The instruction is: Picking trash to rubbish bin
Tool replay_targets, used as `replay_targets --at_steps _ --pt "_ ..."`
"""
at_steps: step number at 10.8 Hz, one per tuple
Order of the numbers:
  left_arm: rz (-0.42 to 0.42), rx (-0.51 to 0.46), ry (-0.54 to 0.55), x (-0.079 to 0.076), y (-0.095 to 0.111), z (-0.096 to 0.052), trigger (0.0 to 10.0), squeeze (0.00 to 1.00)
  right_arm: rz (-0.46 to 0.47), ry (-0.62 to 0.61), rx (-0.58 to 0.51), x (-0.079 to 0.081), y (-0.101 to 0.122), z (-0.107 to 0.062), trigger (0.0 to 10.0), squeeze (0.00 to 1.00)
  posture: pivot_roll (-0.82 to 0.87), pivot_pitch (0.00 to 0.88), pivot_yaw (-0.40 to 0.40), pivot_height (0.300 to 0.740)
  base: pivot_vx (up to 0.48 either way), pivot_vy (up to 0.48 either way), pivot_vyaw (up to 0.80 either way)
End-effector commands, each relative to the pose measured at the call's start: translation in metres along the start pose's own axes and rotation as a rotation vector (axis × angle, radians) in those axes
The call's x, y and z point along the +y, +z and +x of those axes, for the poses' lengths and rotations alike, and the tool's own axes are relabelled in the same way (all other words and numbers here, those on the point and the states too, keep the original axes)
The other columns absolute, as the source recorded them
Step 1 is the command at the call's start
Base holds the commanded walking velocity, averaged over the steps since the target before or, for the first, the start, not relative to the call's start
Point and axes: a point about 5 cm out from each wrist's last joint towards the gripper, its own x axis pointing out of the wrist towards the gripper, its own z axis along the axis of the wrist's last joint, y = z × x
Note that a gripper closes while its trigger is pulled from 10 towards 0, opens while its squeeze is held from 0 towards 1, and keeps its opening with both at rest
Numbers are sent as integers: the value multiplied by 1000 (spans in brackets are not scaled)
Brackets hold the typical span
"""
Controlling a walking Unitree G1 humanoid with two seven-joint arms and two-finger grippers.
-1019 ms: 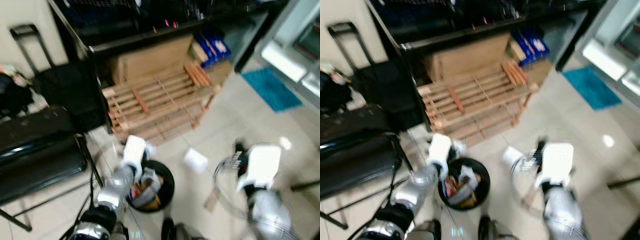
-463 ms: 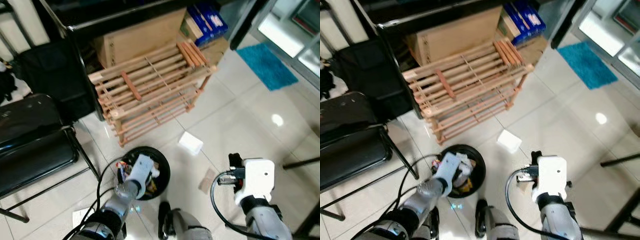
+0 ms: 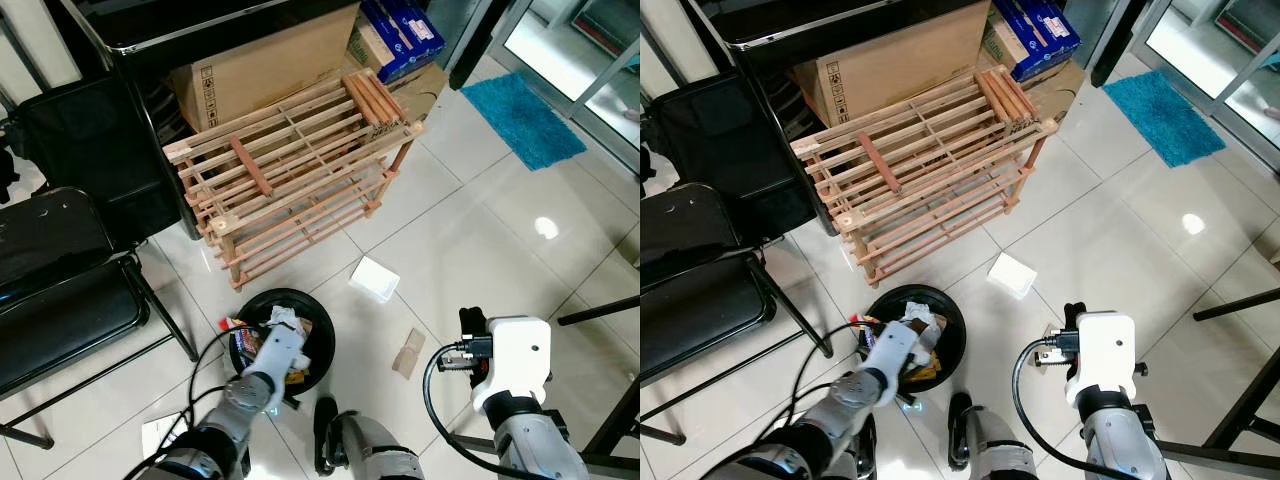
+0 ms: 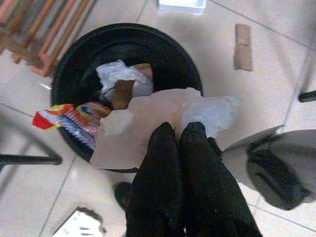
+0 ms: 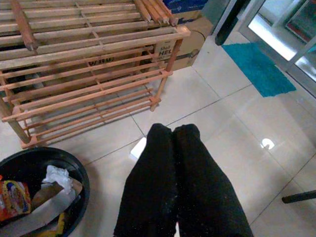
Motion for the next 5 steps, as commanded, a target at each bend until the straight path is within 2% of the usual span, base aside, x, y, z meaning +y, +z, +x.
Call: replay_targets --at_steps 1,2,4,5 --pt "8 19 2 -4 -6 -1 0 0 -18 -19 25 -6 -2 -3 10000 0 -40 319 -148 740 0 0 0" --pt "11 18 32 3 -7 -1 0 0 -20 -18 22 -6 -2 -2 10000 0 -40 317 -149 740 0 0 0" --pt "13 22 49 6 -9 -2 0 0 -23 -16 20 -7 -1 -2 10000 0 -38 312 -151 740 0 0 0" --pt "4 15 49 6 -10 -2 0 686 -24 -16 17 -7 0 -1 10000 0 -39 312 -151 740 0 0 0"
